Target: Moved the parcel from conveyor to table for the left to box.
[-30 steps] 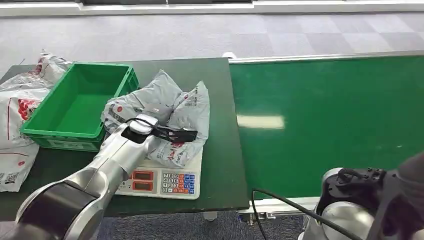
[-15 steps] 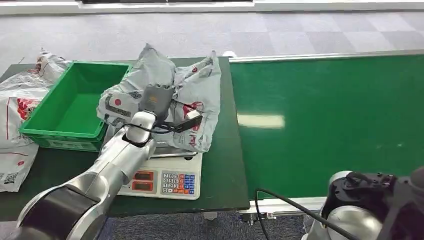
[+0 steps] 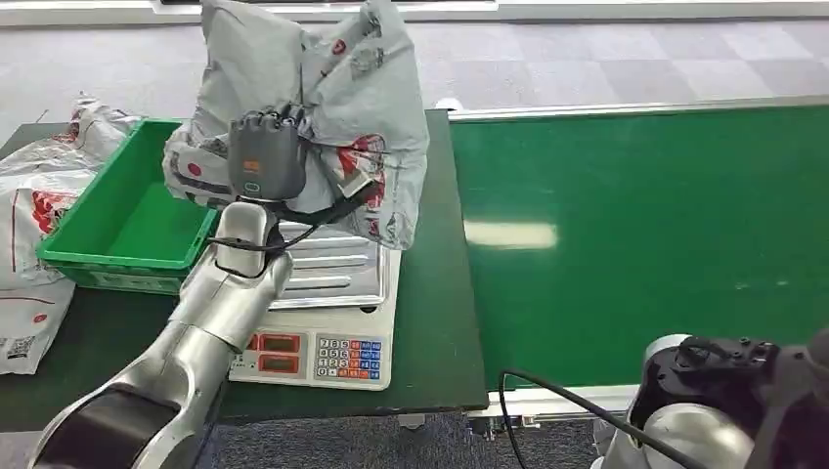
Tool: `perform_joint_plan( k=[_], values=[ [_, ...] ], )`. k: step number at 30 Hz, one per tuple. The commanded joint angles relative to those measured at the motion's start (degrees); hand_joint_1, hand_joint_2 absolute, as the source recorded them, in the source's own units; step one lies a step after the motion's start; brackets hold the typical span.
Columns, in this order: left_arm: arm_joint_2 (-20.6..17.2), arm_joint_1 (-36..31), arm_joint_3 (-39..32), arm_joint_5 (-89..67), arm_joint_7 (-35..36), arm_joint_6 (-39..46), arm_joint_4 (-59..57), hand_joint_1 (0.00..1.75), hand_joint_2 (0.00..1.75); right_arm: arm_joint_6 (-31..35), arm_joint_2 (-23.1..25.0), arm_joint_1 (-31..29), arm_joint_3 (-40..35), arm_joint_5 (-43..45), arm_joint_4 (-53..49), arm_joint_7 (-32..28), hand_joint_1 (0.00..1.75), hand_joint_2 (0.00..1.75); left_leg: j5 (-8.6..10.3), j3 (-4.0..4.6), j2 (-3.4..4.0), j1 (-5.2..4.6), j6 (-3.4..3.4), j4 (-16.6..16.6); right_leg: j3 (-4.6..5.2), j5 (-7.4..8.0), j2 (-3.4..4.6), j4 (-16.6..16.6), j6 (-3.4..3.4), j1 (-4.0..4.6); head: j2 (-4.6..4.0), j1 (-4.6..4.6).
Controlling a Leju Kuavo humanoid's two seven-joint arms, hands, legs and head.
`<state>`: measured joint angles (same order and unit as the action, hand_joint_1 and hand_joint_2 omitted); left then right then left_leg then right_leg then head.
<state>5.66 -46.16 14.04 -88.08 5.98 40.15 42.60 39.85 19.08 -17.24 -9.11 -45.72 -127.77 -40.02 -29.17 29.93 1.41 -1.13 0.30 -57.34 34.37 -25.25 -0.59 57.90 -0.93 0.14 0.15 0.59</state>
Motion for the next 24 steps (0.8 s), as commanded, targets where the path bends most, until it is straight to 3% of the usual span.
perform_joint_plan(
  k=[1, 9, 19, 24],
  values=[
    [-4.68, -11.66, -13.31, 1.7, 7.31, -0.15, -15.81, 1.75, 1.75, 0.15, 0.92, 2.24, -2.79, 0.86, 3.8, 0.02, 0.0, 1.75, 0.01, 0.03, 0.08, 0.09, -0.14, 0.0, 0.05, 0.07, 0.18, -0.02, 0.0, 0.07, 0.0, 0.0],
    [-9.84, -13.45, -18.29, 4.68, 8.97, -0.2, -24.41, 1.75, 1.75, 0.15, 0.92, 2.48, -5.02, 0.52, 3.86, 0.02, 0.0, 1.75, 0.08, -0.16, 0.09, 0.14, -0.27, 0.18, -0.07, 0.1, 0.26, -0.14, -0.03, 0.11, 0.0, -0.02],
    [-9.84, -13.45, -18.29, 4.68, 8.97, -0.2, -24.41, 1.75, 1.75, 0.15, 0.92, 2.48, -5.02, 0.52, 3.86, 0.02, 0.0, 1.75, 0.1, -0.01, -0.19, 0.19, -0.24, 0.12, -0.08, 0.07, 0.03, -0.14, 0.02, 0.16, 0.0, 0.0],
    [-12.07, -13.72, -18.28, 2.49, 15.05, -3.08, -28.63, 1.75, 1.75, 0.15, 0.92, 2.79, -6.22, 0.68, 3.88, 0.02, 0.0, 1.75, 0.05, -0.01, -0.06, 0.09, -0.19, 0.06, -0.02, 0.04, 0.1, -0.05, -0.04, 0.06, 0.0, -0.02]
  ],
)
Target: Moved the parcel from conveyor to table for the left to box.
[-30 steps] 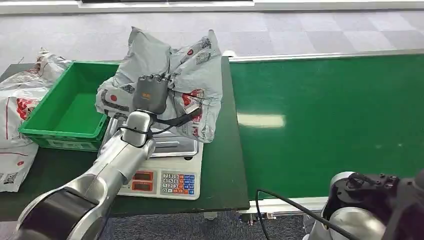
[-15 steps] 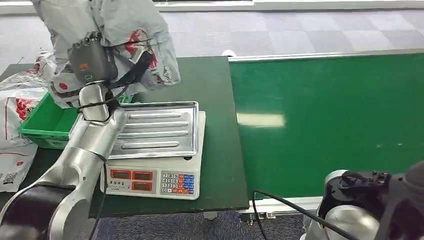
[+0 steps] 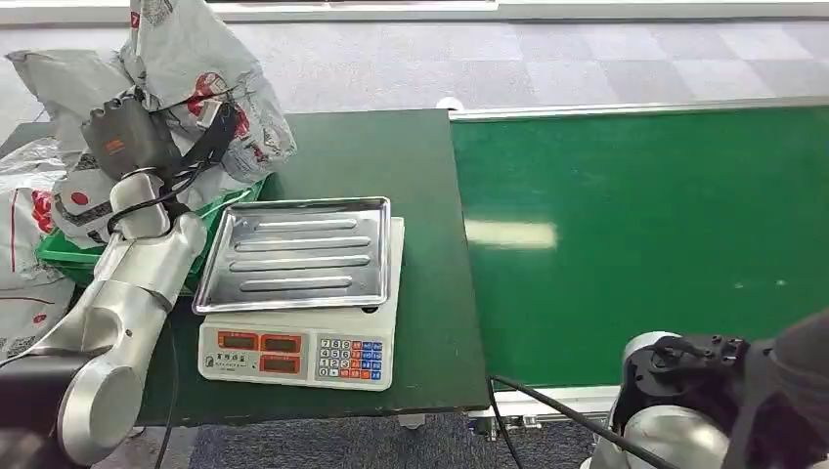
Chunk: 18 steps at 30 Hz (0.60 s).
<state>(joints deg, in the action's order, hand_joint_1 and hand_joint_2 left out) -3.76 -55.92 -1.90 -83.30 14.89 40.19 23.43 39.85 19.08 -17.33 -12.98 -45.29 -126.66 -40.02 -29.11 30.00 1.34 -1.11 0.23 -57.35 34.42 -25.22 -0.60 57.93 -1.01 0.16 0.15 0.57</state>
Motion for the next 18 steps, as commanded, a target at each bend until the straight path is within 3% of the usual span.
perform_joint_plan(
  k=[1, 3, 4, 5, 9, 18],
  values=[
    [-3.6, -3.56, -2.32, -3.07, 8.99, -4.75, -10.18, 1.75, 1.75, 0.15, 0.92, 3.07, -3.06, 0.22, 2.73, 0.02, 0.0, 1.75, 0.01, -0.14, -0.03, 0.1, -0.18, 0.14, -0.13, 0.03, 0.12, -0.16, 0.04, 0.07, 0.0, 0.0],
    [-5.17, -2.38, -2.13, -4.23, 12.7, -7.48, -10.94, 1.75, 1.75, 0.15, 0.92, 3.49, -4.15, -0.38, 2.09, 0.02, 0.0, 1.75, 0.0, -0.13, 0.02, 0.08, -0.17, 0.14, -0.1, 0.03, 0.15, -0.12, 0.02, 0.05, 0.0, 0.02],
    [-5.8, -1.4, -3.23, -3.48, 13.33, -7.44, -10.9, 0.0, 1.75, 0.15, 0.92, 3.88, -5.23, -0.72, 1.58, 0.02, 0.0, 1.75, 0.01, -0.27, 0.16, 0.09, -0.24, 0.28, -0.16, 0.07, 0.33, -0.22, 0.01, 0.05, 0.0, 0.02],
    [-5.9, -0.97, -4.14, -2.58, 12.92, -7.39, -10.84, 0.0, 0.0, 0.15, 0.92, 4.16, -5.8, -1.08, 1.1, 0.02, 0.0, 1.75, -0.01, -0.17, 0.1, 0.08, -0.18, 0.16, -0.1, 0.03, 0.21, -0.13, 0.01, 0.04, 0.0, 0.0],
    [-5.51, 0.77, -7.18, 0.76, 9.34, -0.19, -8.98, 0.0, 0.0, 0.15, 0.92, 4.76, -6.59, -1.45, 1.23, 0.02, 0.0, 1.75, 0.01, -0.2, 0.02, 0.13, -0.21, 0.23, -0.12, 0.02, 0.14, -0.2, 0.03, 0.11, 0.0, 0.02],
    [-5.36, 1.21, -8.38, 0.87, 8.65, -0.19, -4.64, 0.0, 0.0, 0.15, 0.92, 4.59, -6.83, -1.38, 2.11, 0.02, 0.0, 1.75, 0.06, -0.11, -0.18, 0.21, -0.21, 0.2, -0.16, 0.01, -0.01, -0.24, 0.06, 0.18, 0.0, 0.02]
  ],
)
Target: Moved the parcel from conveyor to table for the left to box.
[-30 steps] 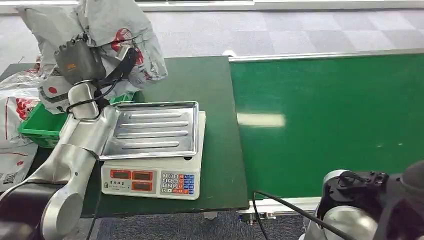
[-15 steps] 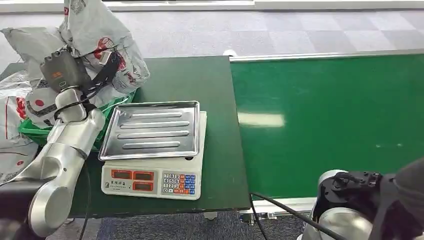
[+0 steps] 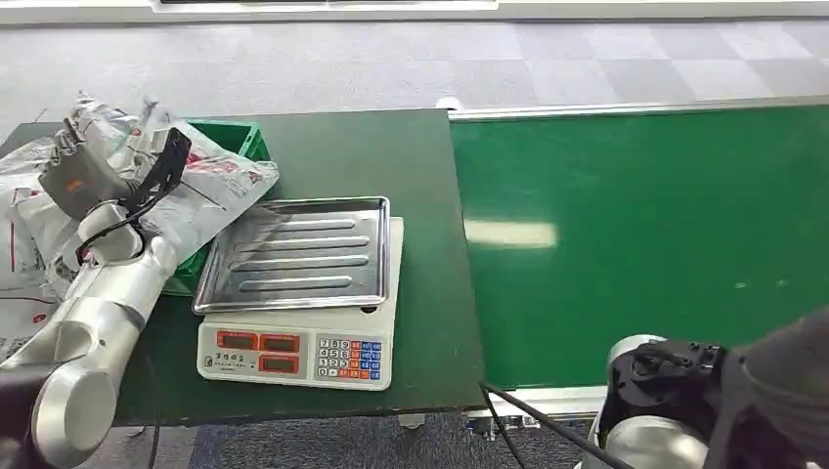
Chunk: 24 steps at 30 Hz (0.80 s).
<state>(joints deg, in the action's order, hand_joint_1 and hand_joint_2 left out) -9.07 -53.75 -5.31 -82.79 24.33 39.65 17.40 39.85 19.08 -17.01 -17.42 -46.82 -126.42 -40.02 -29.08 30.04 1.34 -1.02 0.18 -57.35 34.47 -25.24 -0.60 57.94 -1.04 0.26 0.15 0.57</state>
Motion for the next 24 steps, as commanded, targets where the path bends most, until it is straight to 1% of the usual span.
perform_joint_plan(
  k=[1, 4, 6, 7, 8, 9, 10, 14, 15, 17, 18, 20, 21, 22, 23, 24],
  values=[
    [-0.22, -0.98, -4.78, -0.32, -0.45, 0.35, 0.91, 0.0, 0.0, 0.15, 0.92, 4.33, -2.34, 0.21, 1.89, 0.02, 0.0, 1.75, 0.01, -0.08, -0.12, 0.07, -0.11, 0.11, -0.12, 0.01, 0.0, -0.14, 0.06, 0.04, 0.0, 0.0],
    [-0.46, -1.89, -6.33, 0.55, -0.39, 0.35, -0.43, 0.0, 0.0, 0.15, 0.92, 4.56, -2.21, 0.05, 2.12, 0.02, 0.0, 1.75, -0.01, -0.1, -0.1, 0.09, -0.14, 0.11, -0.15, 0.01, 0.03, -0.15, 0.05, 0.05, 0.0, 0.0],
    [0.13, -0.81, -8.52, 2.61, -2.83, 0.35, 3.17, 0.0, 0.0, 0.15, 0.92, 4.8, -2.08, 0.04, 2.22, 0.02, 0.0, 1.75, 0.03, -0.17, -0.18, 0.12, -0.2, 0.22, -0.23, 0.03, 0.01, -0.26, 0.06, 0.07, 0.0, 0.0],
    [1.49, 1.21, -12.37, 5.33, -6.97, 0.35, 9.79, 0.0, 0.0, 0.15, 0.92, 4.87, -2.1, -0.18, 2.44, 0.02, 0.0, 1.75, 0.01, -0.1, -0.15, 0.09, -0.15, 0.13, -0.16, 0.01, -0.02, -0.17, 0.05, 0.05, 0.0, 0.02],
    [2.4, 2.29, -14.32, 6.37, -9.4, 0.35, 13.55, 0.0, 0.0, 0.15, 0.92, 4.88, -2.11, -0.3, 2.65, 0.02, 0.0, 1.75, 0.03, -0.14, -0.19, 0.12, -0.19, 0.19, -0.21, 0.02, -0.02, -0.24, 0.06, 0.08, 0.0, 0.02],
    [5.92, 3.73, -23.2, 11.93, -21.12, 0.35, 21.35, 0.0, 0.0, 0.15, 0.92, 4.83, -2.01, -0.61, 3.0, 0.02, 0.0, 1.75, 0.02, -0.03, -0.16, 0.08, -0.11, 0.08, -0.09, 0.02, -0.06, -0.14, 0.04, 0.06, 0.0, 0.02],
    [7.26, 4.38, -25.73, 13.42, -25.79, 0.35, 25.6, 0.0, 0.0, 0.15, 0.92, 4.79, -2.01, -0.67, 3.22, 0.02, 0.0, 1.75, 0.04, -0.07, -0.22, 0.1, -0.15, 0.14, -0.14, 0.02, -0.08, -0.2, 0.06, 0.07, 0.0, 0.0],
    [7.26, 4.38, -25.73, 13.42, -25.79, 0.35, 25.6, 0.0, 0.0, 0.15, 0.92, 4.79, -2.01, -0.67, 3.22, 0.02, 0.0, 1.75, 0.04, -0.07, -0.28, 0.09, -0.13, 0.14, -0.14, 0.0, -0.14, -0.21, 0.08, 0.07, 0.0, 0.0],
    [7.26, 4.38, -25.73, 13.42, -25.79, 0.35, 25.6, 0.0, 0.0, 0.15, 0.92, 4.79, -2.01, -0.67, 3.22, 0.02, 0.0, 1.75, 0.01, -0.04, -0.08, 0.05, -0.09, 0.08, -0.05, 0.02, 0.01, -0.13, 0.05, 0.03, 0.0, 0.0],
    [7.26, 4.38, -25.73, 13.42, -25.79, 0.35, 25.6, 0.0, 0.0, 0.15, 0.92, 4.79, -2.01, -0.67, 3.22, 0.02, 0.0, 1.75, -0.02, -0.08, 0.05, 0.06, -0.1, 0.1, -0.07, 0.02, 0.12, -0.14, 0.05, 0.04, 0.0, 0.02],
    [11.45, 3.26, -36.06, 19.98, -41.38, 0.35, 27.76, 0.0, 0.0, 0.15, 0.92, 4.76, -2.04, -0.47, 3.78, 0.02, 0.0, 1.75, 0.02, -0.17, -0.02, 0.09, -0.16, 0.2, -0.16, 0.04, 0.11, -0.25, 0.07, 0.05, 0.0, 0.0],
    [14.76, -2.21, -47.66, 24.8, -57.76, 0.35, 22.83, 0.0, 0.0, 0.15, 0.92, 4.65, -1.45, -0.34, 4.23, 0.02, 0.0, 1.75, 0.03, -0.14, -0.18, 0.11, -0.15, 0.18, -0.18, 0.02, -0.05, -0.25, 0.07, 0.07, 0.0, 0.02],
    [14.41, -3.95, -42.55, 37.85, -64.33, 0.35, 17.9, 0.0, 0.0, 0.15, 0.92, 4.9, -0.63, 0.58, 4.73, 0.02, 0.0, 1.75, 0.0, 0.01, -0.19, 0.1, -0.09, 0.01, -0.05, 0.0, -0.1, -0.11, 0.04, 0.09, 0.0, 0.02],
    [15.4, -1.54, -33.04, 50.65, -64.33, -6.07, 23.24, 0.0, 0.0, 0.15, 0.92, 5.06, 0.8, 2.06, 4.99, 0.02, 0.0, 1.75, 0.03, -0.01, -0.35, 0.13, -0.14, 0.08, -0.13, 0.01, -0.21, -0.19, 0.07, 0.11, 0.0, 0.02],
    [15.89, 0.38, -29.07, 55.51, -64.33, -9.01, 26.48, 0.0, 0.0, 0.15, 0.92, 6.68, 0.67, 2.8, 4.1, 0.02, 0.0, 1.75, 0.03, 0.04, -0.49, 0.09, -0.07, 0.01, -0.11, -0.03, -0.39, -0.13, 0.06, 0.08, 0.0, 0.02],
    [17.09, 3.93, -22.14, 66.52, -64.33, -20.63, 32.45, 0.0, 1.75, 0.15, 0.92, 5.58, 2.29, 8.09, 7.8, 0.02, 0.0, 1.75, 0.07, 0.01, -0.68, 0.12, -0.1, 0.08, -0.22, -0.02, -0.56, -0.22, 0.09, 0.1, 0.0, 0.0]
  ],
)
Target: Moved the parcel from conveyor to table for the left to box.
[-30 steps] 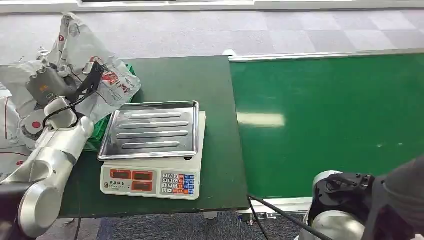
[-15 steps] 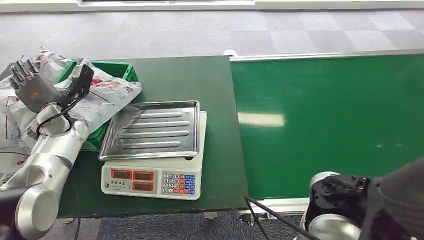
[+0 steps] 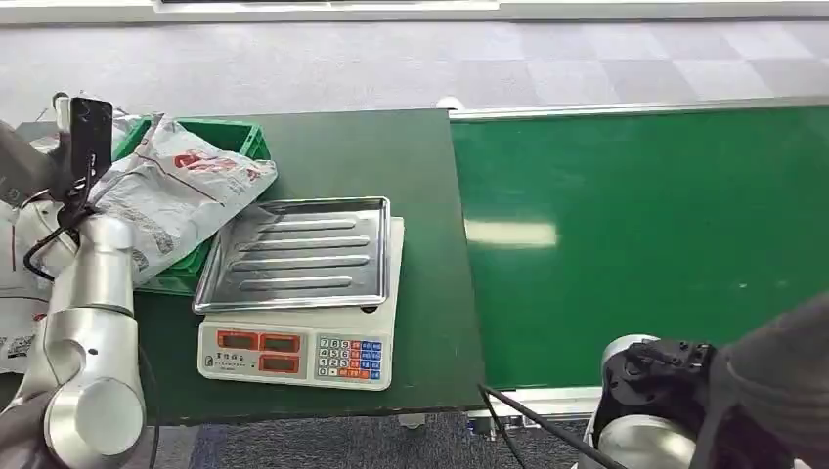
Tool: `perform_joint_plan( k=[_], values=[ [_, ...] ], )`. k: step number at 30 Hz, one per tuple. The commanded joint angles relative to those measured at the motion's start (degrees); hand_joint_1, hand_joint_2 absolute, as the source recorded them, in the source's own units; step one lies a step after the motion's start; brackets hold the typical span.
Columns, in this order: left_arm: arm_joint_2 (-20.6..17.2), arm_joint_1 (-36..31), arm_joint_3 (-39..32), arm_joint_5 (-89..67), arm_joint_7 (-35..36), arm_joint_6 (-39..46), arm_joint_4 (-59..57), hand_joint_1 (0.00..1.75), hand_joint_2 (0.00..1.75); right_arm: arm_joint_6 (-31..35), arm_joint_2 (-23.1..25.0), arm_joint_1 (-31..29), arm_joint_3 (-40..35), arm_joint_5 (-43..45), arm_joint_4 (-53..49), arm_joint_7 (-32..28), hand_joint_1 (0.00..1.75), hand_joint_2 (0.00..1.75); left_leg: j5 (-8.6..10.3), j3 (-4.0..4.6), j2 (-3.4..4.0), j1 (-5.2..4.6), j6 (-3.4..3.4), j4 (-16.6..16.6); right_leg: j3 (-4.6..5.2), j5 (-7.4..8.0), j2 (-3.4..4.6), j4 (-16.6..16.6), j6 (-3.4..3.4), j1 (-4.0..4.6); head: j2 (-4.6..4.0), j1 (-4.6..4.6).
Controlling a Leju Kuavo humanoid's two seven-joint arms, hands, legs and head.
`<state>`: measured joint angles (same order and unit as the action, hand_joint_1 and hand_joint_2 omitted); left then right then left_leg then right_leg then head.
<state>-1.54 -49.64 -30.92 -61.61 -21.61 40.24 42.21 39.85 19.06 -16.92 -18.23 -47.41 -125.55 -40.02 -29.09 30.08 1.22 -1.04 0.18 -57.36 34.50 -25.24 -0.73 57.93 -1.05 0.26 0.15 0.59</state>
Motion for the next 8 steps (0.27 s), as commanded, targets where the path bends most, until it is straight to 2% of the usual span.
perform_joint_plan(
  k=[1, 3, 4, 5, 6, 8],
  values=[
    [9.94, 1.16, 5.53, 47.06, -18.39, -22.01, 9.37, 0.0, 1.75, 0.15, 0.94, 5.51, 3.08, 9.69, 7.65, 0.02, 0.0, 1.75, 0.13, -0.07, -0.67, 0.15, -0.15, 0.16, -0.29, 0.0, -0.49, -0.29, 0.13, 0.11, 0.0, 0.0],
    [12.1, 11.26, 15.55, 57.3, -16.42, -33.66, 23.77, 0.0, 1.75, 0.15, 0.94, 5.96, 2.2, 17.02, 13.16, 0.02, 0.0, 1.75, 0.1, -0.28, -0.33, 0.06, -0.13, 0.28, -0.37, 0.05, -0.18, -0.38, 0.12, 0.06, 0.0, 0.02],
    [12.39, 16.9, 20.71, 61.16, -14.87, -36.67, 30.34, 0.0, 1.75, 0.15, 0.31, 6.11, 0.94, 19.73, 15.43, 0.02, 0.0, 1.75, 0.05, -0.24, -0.14, 0.04, -0.11, 0.17, -0.28, 0.04, -0.06, -0.25, 0.08, 0.04, 0.0, -0.02],
    [12.19, 21.05, 24.68, 63.11, -14.8, -38.85, 34.64, 0.0, 1.75, 0.15, -1.47, 6.19, -0.35, 23.18, 16.96, 0.02, 0.0, 1.75, 0.07, -0.38, -0.06, 0.05, -0.12, 0.35, -0.41, 0.1, 0.07, -0.44, 0.12, 0.01, 0.0, 0.0],
    [12.48, 26.07, 28.79, 66.43, -15.12, -43.44, 39.15, 0.0, 1.75, 0.15, -5.28, 6.03, -4.02, 29.33, 19.58, 0.02, 0.0, 1.75, 0.04, -0.47, 0.06, -0.04, -0.06, 0.39, -0.44, 0.07, 0.14, -0.41, 0.11, -0.08, 0.0, -0.02],
    [12.41, 31.62, 35.15, 66.08, -13.42, -44.67, 43.31, 0.0, 1.75, 0.15, -7.98, 6.05, -6.14, 32.76, 19.22, 0.02, 0.0, 1.75, -0.01, -0.44, 0.03, -0.06, -0.05, 0.35, -0.46, 0.05, 0.14, -0.38, 0.11, -0.12, 0.0, 0.0]
  ],
)
